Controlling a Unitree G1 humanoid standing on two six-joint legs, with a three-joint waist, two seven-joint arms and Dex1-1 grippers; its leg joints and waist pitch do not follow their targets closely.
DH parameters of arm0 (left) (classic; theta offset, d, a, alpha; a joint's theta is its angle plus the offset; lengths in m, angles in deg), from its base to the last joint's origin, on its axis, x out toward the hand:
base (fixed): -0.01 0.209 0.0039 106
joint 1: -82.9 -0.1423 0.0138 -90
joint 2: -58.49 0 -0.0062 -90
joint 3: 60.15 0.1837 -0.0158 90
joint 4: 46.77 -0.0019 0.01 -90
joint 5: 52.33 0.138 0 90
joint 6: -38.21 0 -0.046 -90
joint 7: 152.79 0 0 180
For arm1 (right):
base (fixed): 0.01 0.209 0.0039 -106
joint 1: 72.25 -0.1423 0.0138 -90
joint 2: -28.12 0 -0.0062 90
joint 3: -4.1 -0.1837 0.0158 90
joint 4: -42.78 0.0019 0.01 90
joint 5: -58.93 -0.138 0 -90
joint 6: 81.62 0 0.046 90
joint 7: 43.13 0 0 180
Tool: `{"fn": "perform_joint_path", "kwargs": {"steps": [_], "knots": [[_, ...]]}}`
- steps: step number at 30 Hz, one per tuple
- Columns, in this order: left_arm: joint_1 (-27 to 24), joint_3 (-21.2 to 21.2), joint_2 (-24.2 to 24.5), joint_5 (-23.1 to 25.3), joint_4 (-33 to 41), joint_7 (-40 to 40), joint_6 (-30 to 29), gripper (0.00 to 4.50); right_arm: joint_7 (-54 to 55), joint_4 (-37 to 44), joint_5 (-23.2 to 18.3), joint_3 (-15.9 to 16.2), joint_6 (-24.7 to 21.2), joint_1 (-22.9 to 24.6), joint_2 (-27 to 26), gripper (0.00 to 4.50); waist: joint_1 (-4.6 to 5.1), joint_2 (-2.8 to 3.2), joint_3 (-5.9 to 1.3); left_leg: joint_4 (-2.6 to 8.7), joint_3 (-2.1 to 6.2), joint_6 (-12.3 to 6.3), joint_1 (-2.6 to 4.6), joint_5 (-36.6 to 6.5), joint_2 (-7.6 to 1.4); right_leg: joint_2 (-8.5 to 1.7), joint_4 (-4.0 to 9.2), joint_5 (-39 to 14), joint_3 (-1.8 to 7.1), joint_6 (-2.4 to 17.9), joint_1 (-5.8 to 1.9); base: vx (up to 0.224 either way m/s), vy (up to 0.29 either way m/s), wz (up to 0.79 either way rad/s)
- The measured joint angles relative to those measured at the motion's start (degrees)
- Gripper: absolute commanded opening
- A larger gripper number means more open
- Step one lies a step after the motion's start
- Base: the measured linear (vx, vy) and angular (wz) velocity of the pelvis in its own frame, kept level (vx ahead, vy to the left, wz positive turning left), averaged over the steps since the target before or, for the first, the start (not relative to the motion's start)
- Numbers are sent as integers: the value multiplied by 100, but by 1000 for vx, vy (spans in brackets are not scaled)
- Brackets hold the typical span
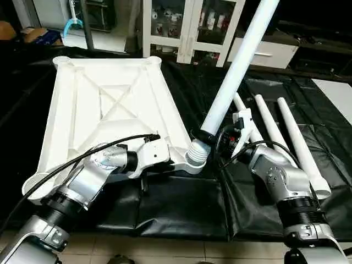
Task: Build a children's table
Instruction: Insert table leg to table base
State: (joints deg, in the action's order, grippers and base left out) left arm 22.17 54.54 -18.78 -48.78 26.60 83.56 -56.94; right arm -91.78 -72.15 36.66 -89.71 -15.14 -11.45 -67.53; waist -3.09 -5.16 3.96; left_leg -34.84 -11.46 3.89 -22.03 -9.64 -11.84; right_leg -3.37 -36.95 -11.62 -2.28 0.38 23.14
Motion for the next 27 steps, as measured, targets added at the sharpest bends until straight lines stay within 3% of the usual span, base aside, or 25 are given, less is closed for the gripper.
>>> {"fn": "perform_joint_path", "kwargs": {"steps": [11, 12, 18, 27], "knots": [[-19, 60, 257, 74, 183, 274, -48, 0, -5, 5, -3, -14, -4, -1, 152, 187, 37, -4, -1, 9, 1, 0, 5, 0, 0, 0, 1, -10, -1, -17, 0, 0, 0, 0], [-29, 46, 253, 72, 189, 274, -59, 30, -5, 5, -3, -14, -4, -1, 152, 187, 40, -4, -1, 9, 1, 0, 5, 0, 0, 0, 1, -10, 0, -17, 0, 0, 0, 0], [-70, -23, 210, 73, 216, 247, -237, 83, -8, 5, -3, -11, -9, -1, 150, 187, 65, -10, 0, 9, 0, 0, 4, 0, 2, 0, 3, -19, 2, -31, 0, 0, 0, 0], [-146, -18, 419, 119, 377, 403, -182, 93, -8, 4, -9, -4, -9, -5, 147, 187, 130, -10, 1, 31, 0, 0, 5, 0, 1, 1, 16, -20, -1, -32, 5, 0, 0, 0]]}}
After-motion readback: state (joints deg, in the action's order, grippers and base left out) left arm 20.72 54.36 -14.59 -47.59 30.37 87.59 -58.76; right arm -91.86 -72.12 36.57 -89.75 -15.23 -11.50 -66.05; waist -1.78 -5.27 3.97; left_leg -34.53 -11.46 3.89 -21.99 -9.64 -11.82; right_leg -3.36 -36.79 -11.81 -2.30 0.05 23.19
